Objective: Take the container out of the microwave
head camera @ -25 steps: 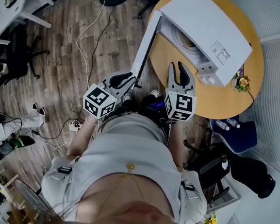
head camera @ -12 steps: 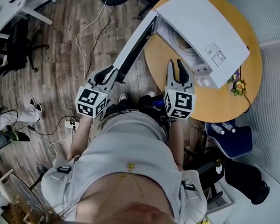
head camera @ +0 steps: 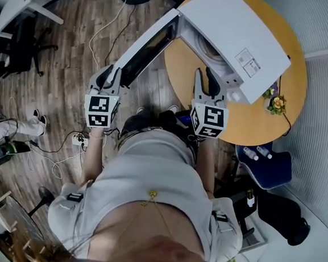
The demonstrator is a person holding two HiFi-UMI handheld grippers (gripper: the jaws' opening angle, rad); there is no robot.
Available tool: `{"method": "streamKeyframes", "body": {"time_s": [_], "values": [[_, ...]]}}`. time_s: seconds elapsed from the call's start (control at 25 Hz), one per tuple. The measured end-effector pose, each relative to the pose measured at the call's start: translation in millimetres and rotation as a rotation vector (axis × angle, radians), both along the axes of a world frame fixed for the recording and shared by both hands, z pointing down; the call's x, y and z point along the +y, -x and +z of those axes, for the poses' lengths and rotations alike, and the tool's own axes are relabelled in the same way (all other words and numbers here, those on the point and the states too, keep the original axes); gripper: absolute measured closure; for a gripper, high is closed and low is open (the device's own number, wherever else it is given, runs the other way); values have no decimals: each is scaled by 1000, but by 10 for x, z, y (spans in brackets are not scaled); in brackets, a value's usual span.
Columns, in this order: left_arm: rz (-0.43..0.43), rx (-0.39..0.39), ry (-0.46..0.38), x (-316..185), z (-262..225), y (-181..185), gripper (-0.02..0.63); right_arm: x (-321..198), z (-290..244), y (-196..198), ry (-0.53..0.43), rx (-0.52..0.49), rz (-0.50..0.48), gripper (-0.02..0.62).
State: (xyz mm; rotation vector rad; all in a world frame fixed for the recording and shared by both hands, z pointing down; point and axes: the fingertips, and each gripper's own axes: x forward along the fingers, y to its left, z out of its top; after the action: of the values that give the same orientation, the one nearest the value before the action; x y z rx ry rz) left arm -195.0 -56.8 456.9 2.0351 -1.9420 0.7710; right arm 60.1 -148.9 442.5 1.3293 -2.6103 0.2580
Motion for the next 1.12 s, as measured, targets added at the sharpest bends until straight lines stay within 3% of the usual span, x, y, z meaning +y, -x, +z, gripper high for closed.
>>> {"method": "streamKeyframes", "body": {"time_s": [0.12,0.28,0.44,0.56,0.72,1.12], "values": [[7,-32,-81,-63,-253,-171,518,12,16,-23,2,-3,-10,486],[146,95,-103,-216,-289,-802,518,38,55,-72,13,4,-12,482],[266,142,-91,-456,-119,-1237,518,27,128,-153,21,18,4,480],[342,269,-106,-606,-105,-1495,518,-14,203,-193,26,38,17,477],[404,303,-117,-801,-112,-1691,518,-97,272,-220,38,49,39,477],[526,441,-47,-1165,47,-1911,518,-355,466,-177,97,77,101,477]]}}
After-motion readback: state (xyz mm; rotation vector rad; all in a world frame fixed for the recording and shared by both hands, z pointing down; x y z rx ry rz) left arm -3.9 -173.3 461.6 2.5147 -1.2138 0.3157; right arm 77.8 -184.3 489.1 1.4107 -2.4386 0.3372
